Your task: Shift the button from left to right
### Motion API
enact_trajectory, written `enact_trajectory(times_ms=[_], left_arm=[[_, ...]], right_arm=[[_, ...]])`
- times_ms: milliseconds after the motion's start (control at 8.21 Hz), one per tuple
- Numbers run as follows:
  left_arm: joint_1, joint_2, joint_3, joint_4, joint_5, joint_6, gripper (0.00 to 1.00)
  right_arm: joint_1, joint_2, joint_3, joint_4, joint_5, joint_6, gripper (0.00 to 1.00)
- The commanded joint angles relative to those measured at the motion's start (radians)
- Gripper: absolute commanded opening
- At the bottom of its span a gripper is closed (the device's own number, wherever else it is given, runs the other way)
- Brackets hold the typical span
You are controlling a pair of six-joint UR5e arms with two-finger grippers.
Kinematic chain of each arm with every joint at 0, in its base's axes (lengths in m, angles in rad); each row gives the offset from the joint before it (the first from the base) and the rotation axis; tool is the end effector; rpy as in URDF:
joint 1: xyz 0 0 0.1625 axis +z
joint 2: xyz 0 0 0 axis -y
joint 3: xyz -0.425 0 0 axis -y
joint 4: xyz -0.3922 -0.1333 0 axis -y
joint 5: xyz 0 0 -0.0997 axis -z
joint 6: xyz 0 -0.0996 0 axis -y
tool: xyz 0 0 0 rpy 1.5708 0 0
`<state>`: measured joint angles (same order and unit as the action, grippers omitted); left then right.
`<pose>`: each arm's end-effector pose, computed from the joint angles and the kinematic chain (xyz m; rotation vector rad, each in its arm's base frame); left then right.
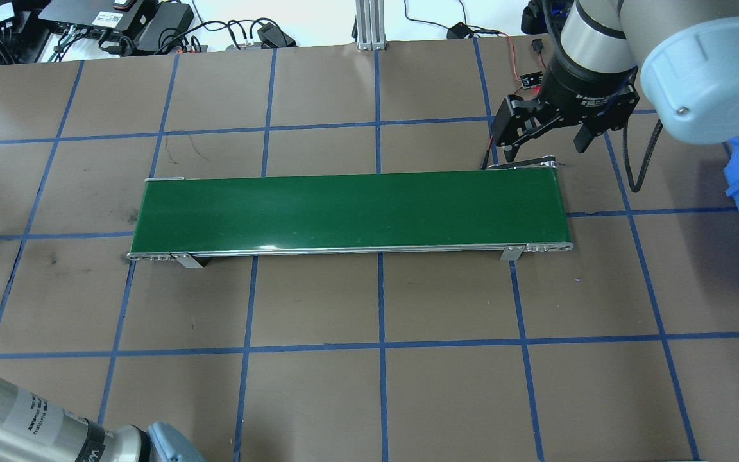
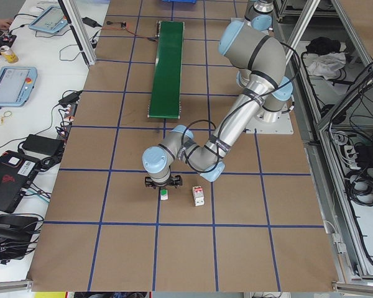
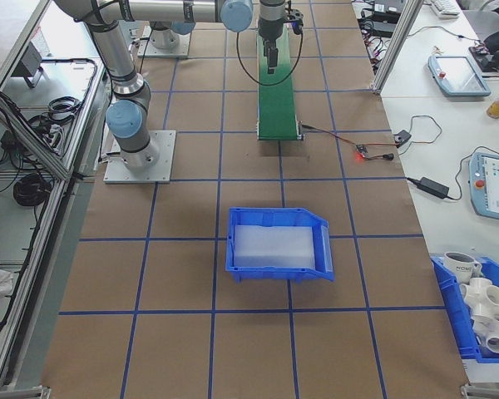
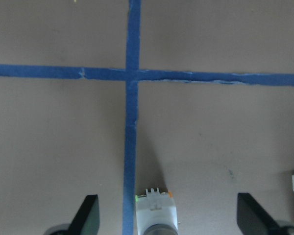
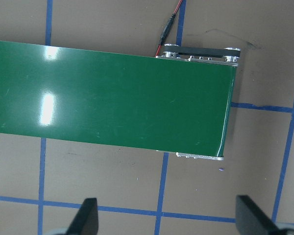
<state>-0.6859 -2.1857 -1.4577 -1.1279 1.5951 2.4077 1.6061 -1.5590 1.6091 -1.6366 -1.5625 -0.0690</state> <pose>0.4454 -0.5337 0.2157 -2.1264 -2.2294 -0.0305 0.1516 -0.4929 0.4698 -0.1634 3.1292 -0.0248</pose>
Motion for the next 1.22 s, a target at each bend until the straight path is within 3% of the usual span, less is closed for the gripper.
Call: enact_trajectory(times_ms=[0,1096], left_arm=[[0.011,-0.008,0.002,0.000,0.006,0.002,1.00],[0.011,-0.031,0.026,0.065,-0.004,-0.024,1.00]], right_arm=[[0.000,0.000,0.000,0.001,0.001,0.000,1.00],[0.000,0.000,0.000,0.001,0.001,0.000,1.00]])
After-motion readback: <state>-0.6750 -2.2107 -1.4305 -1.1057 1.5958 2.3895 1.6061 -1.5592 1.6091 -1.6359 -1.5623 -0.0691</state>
